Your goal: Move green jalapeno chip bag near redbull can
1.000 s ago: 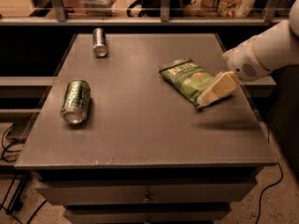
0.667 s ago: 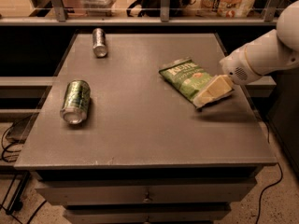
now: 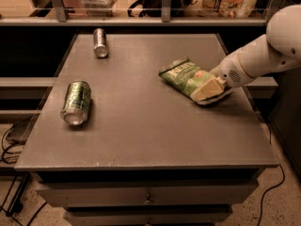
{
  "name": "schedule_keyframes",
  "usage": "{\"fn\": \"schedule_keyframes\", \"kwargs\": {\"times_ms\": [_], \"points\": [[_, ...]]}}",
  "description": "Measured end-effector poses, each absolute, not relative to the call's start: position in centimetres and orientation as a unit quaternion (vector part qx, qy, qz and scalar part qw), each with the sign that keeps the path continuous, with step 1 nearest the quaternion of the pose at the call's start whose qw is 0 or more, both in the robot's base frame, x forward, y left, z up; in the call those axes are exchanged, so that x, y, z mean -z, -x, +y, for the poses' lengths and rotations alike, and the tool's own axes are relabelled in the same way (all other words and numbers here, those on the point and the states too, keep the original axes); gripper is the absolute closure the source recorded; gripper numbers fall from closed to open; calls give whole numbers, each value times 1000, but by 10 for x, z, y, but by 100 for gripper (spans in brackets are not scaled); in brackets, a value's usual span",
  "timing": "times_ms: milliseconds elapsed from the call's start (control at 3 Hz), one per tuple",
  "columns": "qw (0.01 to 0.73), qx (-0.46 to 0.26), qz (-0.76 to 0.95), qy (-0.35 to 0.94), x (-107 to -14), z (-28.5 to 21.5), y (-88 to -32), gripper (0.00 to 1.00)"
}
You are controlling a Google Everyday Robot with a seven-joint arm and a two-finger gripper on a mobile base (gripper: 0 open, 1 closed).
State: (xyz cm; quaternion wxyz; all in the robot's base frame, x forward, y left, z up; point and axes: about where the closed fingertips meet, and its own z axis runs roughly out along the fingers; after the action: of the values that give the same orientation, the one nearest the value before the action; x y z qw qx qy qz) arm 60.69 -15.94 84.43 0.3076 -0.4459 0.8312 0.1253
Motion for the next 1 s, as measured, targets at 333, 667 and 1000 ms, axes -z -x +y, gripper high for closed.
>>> {"fn": "schedule_keyframes", "kwargs": {"times_ms": [333, 667, 1000], "points": [[314, -112, 830, 447, -855, -158, -608, 64], [334, -87, 819, 458, -884, -158, -613, 87], [358, -64, 798, 480, -920, -154, -625, 100]]}}
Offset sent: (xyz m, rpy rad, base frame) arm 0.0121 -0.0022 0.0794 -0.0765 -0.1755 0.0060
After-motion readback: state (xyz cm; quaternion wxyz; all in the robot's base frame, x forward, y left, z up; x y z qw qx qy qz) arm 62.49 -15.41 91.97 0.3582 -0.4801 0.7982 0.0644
